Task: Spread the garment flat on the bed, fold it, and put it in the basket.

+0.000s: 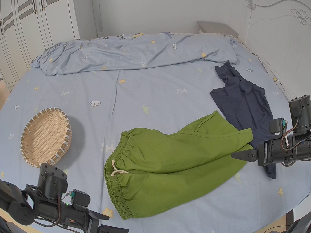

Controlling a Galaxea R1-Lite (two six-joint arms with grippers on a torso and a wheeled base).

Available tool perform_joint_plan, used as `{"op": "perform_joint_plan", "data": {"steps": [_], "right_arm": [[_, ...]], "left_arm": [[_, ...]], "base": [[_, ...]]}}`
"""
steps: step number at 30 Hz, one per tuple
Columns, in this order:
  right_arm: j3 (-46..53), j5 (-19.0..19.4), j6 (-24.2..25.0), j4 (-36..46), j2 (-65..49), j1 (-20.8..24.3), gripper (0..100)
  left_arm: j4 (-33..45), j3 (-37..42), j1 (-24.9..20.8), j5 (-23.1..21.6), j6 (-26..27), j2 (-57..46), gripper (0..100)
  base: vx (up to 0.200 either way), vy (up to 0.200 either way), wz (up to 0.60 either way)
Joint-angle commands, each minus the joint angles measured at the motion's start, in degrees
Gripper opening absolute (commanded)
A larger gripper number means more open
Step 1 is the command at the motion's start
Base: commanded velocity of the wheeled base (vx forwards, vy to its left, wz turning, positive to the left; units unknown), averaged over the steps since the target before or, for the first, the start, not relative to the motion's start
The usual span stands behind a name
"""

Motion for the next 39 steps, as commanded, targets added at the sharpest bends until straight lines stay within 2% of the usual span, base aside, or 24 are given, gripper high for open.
{"op": "perform_joint_plan", "data": {"steps": [1, 9, 19, 20, 31, 33, 35, 39], "right_arm": [[0.13, 0.03, 0.01, -0.01, 0.12, 0.0, 100], [0.21, 0.03, 0.01, -0.01, 0.12, -0.08, 100], [0.3, 0.03, 0.1, -0.01, 0.21, -0.08, 100], [0.21, 0.12, 0.1, -0.01, 0.3, -0.08, 100], [0.48, 0.03, 0.01, -0.01, 0.3, -0.08, 100], [0.39, 0.12, 0.01, -0.01, 0.21, -0.08, 100], [0.39, 0.12, 0.01, -0.01, 0.12, -0.08, 100], [0.3, 0.56, 0.1, 0.34, 0.21, -0.08, 100]], "left_arm": [[-6.89, 0.13, -0.84, 4.52, 2.07, 14.66, 100], [-11.37, -1.63, -1.11, 4.96, 2.16, 18.61, 100], [-11.64, -4.79, -0.93, 6.01, 1.63, 19.05, 100], [-11.64, -4.97, -0.93, 6.01, 1.63, 18.96, 0], [-11.9, -4.35, -1.02, 5.92, 1.54, 18.7, 0], [-11.9, -2.24, -0.4, 5.84, 1.54, 17.47, 0], [-11.9, -0.31, 0.56, 5.57, 1.54, 15.8, 0], [-11.9, 4.53, 6.54, 4.17, 1.46, 8.85, 0]], "base": [[0.0, 0.0, 0.0], [0.0, 0.0, 0.0], [0.0, 0.0, 0.0], [0.0, 0.0, 0.0], [0.0, 0.0, 0.0], [0.0, 0.0, 0.0], [0.0, 0.0, 0.0], [0.0, 0.0, 0.0]]}}
